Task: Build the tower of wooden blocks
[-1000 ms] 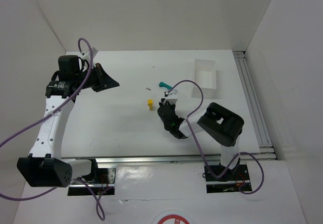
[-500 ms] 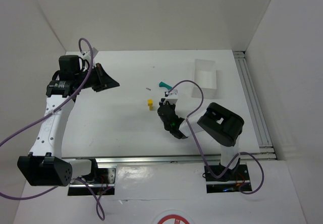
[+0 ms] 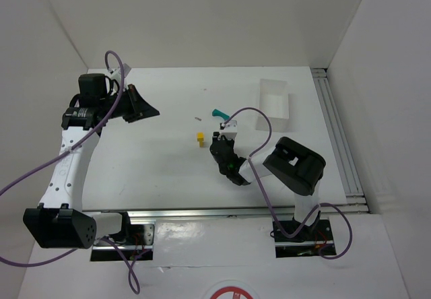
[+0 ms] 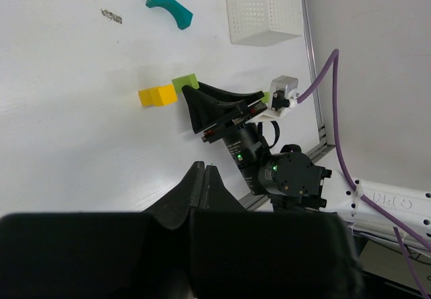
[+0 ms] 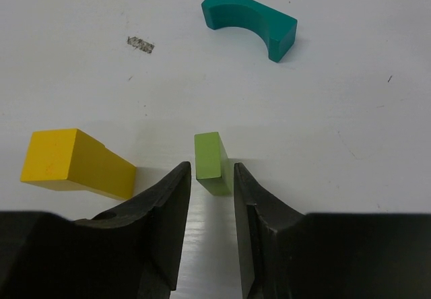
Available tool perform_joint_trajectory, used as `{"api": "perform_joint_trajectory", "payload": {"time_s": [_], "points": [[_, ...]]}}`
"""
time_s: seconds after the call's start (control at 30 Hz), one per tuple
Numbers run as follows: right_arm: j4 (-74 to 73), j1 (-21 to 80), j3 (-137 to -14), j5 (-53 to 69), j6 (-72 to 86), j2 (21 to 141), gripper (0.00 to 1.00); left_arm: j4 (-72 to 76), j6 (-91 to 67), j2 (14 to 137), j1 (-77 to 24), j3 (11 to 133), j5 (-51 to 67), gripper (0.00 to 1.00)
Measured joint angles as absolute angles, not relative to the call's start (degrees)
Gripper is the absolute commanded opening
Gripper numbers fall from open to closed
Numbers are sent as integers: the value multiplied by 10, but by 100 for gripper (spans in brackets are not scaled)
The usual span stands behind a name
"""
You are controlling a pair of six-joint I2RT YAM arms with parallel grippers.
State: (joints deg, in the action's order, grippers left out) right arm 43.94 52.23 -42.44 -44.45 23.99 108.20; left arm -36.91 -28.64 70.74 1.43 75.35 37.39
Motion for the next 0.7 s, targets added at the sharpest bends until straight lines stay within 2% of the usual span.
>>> {"api": "perform_joint_trajectory", "payload": {"time_s": [0.2, 0.37, 0.7], "points": [[438, 522, -424, -446, 241, 1082, 39, -369, -286, 707, 14, 754, 374, 0], [432, 522, -424, -454, 242, 1082, 30, -369, -286, 707, 14, 754, 374, 0], [416, 523, -424, -459, 244, 1082, 28, -369, -286, 707, 14, 754, 374, 0]]}}
